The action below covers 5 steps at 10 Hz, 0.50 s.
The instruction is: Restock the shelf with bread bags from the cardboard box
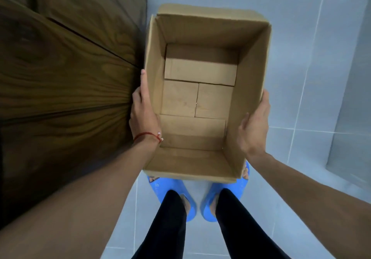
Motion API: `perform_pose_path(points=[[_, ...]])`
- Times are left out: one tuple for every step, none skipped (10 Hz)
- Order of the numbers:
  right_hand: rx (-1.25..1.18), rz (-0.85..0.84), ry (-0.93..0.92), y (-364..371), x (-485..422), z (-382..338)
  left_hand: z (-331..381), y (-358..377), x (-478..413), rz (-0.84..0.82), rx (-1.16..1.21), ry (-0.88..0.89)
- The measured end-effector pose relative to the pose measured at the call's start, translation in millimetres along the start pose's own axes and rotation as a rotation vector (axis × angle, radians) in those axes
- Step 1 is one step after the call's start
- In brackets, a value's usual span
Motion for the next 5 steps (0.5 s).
perform_pose_path(points=[[0.027,-0.053,0.016,-1,-4,-3,3,-2,-2,0.004,0.009,-0.029],[0.108,-0.204,0.011,-10,1,-4,5,-6,6,-0.081,0.012,-0.048],[0.147,-0.315,0.062,-28,19,-14,13,-16,33,-0.124,0.098,-0.106],[0.225,-0.387,0.07,-47,56,-27,21,-28,79,-0.171,0.175,-0.129],[0.329,-0.459,0.053,-59,92,-46,33,-42,121,-0.213,0.214,-0.118]])
Point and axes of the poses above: each hand's wrist, its own x-axis away from the middle knuckle, its own y-axis out of the palm, z = x × y, the point moved 3 cm from there along -x, towards the middle knuckle, and after that the axes turned 13 degrees about -z, right-handed, at the moved point
